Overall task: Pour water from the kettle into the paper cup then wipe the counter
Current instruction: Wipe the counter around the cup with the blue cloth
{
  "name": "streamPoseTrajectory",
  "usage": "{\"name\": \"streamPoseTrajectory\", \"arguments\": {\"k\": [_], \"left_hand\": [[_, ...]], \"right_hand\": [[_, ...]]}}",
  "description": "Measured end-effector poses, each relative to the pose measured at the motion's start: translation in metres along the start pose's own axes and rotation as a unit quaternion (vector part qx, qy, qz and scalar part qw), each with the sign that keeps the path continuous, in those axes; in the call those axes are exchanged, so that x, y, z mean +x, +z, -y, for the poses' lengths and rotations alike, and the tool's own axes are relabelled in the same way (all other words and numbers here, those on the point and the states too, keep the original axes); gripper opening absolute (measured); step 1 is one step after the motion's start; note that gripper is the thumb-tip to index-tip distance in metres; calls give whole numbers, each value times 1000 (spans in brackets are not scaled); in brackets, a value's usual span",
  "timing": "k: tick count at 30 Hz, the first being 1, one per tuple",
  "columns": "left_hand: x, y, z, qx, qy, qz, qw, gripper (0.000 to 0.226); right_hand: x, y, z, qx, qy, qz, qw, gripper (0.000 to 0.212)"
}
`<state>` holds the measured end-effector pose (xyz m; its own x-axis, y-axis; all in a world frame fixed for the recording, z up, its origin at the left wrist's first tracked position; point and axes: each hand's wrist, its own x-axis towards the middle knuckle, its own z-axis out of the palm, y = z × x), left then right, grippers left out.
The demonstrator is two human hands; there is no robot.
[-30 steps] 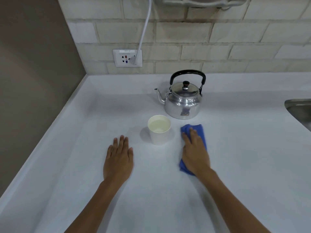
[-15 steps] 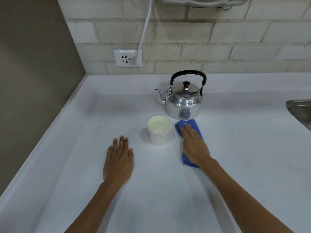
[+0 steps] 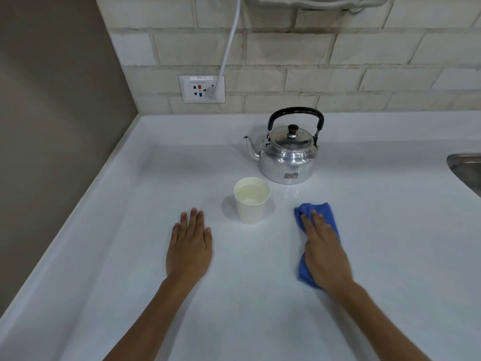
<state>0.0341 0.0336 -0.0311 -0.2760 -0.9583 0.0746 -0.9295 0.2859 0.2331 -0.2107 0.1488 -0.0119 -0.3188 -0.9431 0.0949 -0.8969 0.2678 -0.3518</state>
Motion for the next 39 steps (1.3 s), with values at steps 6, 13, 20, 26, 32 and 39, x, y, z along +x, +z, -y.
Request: {"name": "streamPoseTrajectory", "arguments": {"k": [6, 13, 20, 26, 32, 39], "left_hand": [[0, -7, -2, -7, 1, 18, 1000, 51], [-50, -24, -52, -55, 135, -16, 989, 43], [-80, -11, -138, 36, 251, 22, 967, 48], [-85, -11, -108, 84, 245, 35, 965, 42], [-72, -27, -8, 91, 162, -22, 982, 61], [43, -15, -4, 30, 19, -10, 999, 50]], "right_hand": [[-49, 28, 84, 40, -77, -17, 996, 52], [24, -13, 15, 129, 10, -26, 991, 48], [56, 5, -13, -14, 14, 13, 1000, 48], [56, 11, -16, -58, 10, 14, 998, 49], [56, 14, -16, -79, 7, 4, 997, 49], [57, 18, -12, -91, 18, -4, 996, 50]]}}
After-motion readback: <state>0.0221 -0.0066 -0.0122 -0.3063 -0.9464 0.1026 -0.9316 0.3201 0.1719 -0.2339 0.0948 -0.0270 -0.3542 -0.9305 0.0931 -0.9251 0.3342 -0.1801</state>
